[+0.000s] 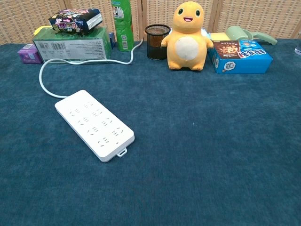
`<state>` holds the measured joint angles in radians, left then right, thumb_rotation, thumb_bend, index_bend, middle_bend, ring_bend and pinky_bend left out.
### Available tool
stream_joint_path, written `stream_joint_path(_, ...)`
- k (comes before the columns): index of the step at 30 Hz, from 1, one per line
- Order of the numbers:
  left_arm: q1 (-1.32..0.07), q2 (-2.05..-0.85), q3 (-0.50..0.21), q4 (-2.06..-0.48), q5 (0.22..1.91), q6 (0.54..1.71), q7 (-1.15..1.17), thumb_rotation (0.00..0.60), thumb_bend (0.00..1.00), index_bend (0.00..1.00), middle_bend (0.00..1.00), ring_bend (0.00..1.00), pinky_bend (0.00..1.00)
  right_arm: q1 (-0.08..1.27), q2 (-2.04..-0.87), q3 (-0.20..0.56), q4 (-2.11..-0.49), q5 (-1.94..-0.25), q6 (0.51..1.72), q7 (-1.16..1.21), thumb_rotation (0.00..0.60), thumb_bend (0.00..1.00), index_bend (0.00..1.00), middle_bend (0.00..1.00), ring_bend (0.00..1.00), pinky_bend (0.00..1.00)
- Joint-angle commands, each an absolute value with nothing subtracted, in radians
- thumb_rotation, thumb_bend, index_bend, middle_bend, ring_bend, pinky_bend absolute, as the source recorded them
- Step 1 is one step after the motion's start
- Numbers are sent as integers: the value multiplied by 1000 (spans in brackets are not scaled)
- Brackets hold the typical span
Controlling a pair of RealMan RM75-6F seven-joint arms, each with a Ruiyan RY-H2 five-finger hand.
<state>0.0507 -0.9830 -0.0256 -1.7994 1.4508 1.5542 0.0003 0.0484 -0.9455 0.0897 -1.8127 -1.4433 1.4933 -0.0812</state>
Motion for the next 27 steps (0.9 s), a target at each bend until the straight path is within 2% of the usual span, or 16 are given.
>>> stream_joint_path(1,51,-983,-24,-1799,1454,1555,-1,600,106,0,0,0,40,51,-950,88,-1811,-1443,1490,-88,600,0,54,27,19,0)
stream_joint_path(25,42,-1006,1,-1790,1547,1568,1,600,107,0,0,0,40,52,-948,86,-1808,-1443,1485,-73,600,0,53,27,19,0)
stream_joint_path(26,41,-1008,0,-1790,1550,1567,4,600,107,0,4,0,40,52,-947,87,-1807,-1443,1485,-71,600,0,53,27,19,0)
stream_joint_path(27,39,-1011,-1,-1790,1554,1568,6,600,109,0,75,35,48,53,-947,87,-1806,-1443,1484,-69,600,0,54,27,19,0)
